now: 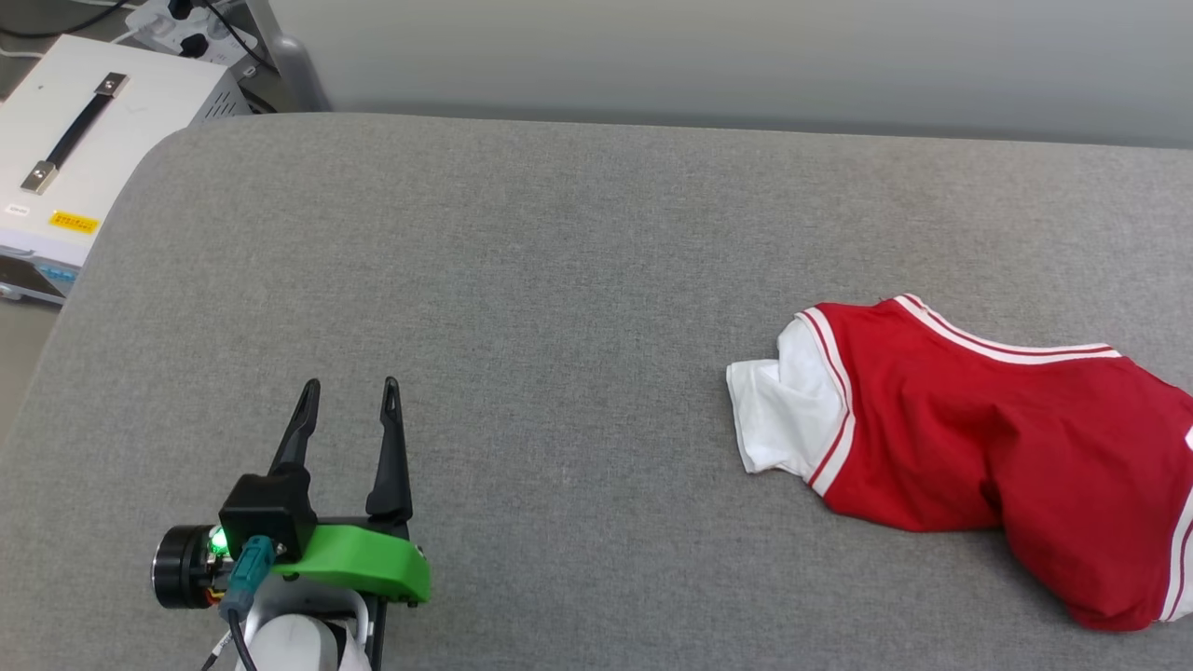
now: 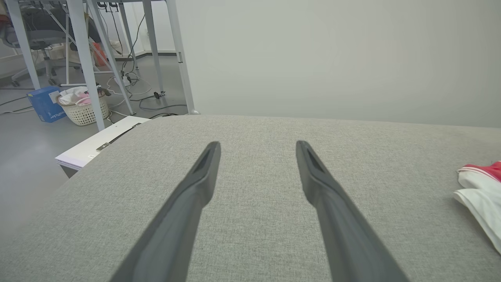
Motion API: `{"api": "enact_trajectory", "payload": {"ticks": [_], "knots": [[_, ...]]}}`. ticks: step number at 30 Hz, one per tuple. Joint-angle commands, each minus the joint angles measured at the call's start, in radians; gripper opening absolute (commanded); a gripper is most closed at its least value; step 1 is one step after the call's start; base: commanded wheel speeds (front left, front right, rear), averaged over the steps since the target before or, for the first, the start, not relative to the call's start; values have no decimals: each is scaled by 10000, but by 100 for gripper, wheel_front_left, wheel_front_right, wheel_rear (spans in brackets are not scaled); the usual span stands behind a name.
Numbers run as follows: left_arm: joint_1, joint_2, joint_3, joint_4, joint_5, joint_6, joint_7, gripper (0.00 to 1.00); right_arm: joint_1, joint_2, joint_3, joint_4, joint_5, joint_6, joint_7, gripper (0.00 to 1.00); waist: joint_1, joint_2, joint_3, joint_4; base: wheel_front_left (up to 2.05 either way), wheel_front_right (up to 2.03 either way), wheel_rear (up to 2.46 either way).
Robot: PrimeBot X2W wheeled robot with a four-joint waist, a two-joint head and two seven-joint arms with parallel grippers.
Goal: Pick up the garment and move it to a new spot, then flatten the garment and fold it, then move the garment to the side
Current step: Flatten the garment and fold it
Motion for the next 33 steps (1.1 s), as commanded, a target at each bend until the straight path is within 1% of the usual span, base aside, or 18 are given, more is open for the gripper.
{"api": "enact_trajectory", "payload": {"ticks": [1, 6, 11, 15, 18, 21, 24, 25, 29, 32, 33], "knots": [[148, -37, 40, -51, 101, -36, -57, 100, 56, 279, -205, -292, -399, -6, -295, 100, 0, -1, -118, -63, 0, 0, 0], [173, -37, 117, -110, 169, -173, -57, 100, 429, 1749, -981, -1705, -1868, -6, -936, 100, 0, -1, -212, -156, 0, 0, 0], [-261, 143, 44, -107, 145, -500, -57, 100, 1011, 3168, -1396, -3224, -3001, -6, -1217, 100, 0, -1, -252, -236, 0, 0, 0], [-1100, 614, -500, 16, 137, -732, -57, 100, 1501, 3929, -1323, -4115, -3517, -6, -1293, 100, 0, -1, -252, -318, 0, 0, 0], [-1924, 1058, -1099, 216, -25, -798, -57, 100, 1799, 4289, -1081, -4499, -3733, -6, -1341, 100, 0, -1, -224, -431, 0, 0, 0], [-2949, 1711, -2356, 624, -607, -812, -37, 100, 2035, 4669, -863, -4683, -3731, -6, -1420, 100, 0, -1, -151, -612, 0, 0, 0], [-4119, 2362, -3688, 857, -1480, -815, 392, 100, 2117, 4825, -728, -4688, -3742, -6, -1489, 100, 0, -1, -15, -804, 0, 0, 0], [-5420, 2936, -5189, 898, -2501, -816, 1186, 100, 2043, 4843, -618, -4620, -3760, -6, -1563, 100, 0, -1, 197, -1026, 0, 0, 0], [-7022, 3431, -7147, 867, -3988, -817, 2663, 100, 1767, 4842, -509, -4495, -3782, -6, -1639, 100, 0, -1, 544, -1285, 0, 0, 0], [-8078, 3633, -8357, 808, -5021, -817, 3672, 100, 1510, 4856, -404, -4437, -3748, -6, -1688, 100, 0, -1, 815, -1475, 0, 0, 0], [-8491, 3689, -8850, 807, -5541, -817, 4193, 100, 1394, 4864, -346, -4416, -3740, -6, -1710, 100, 0, -1, 936, -1562, 0, 0, 0]]}}
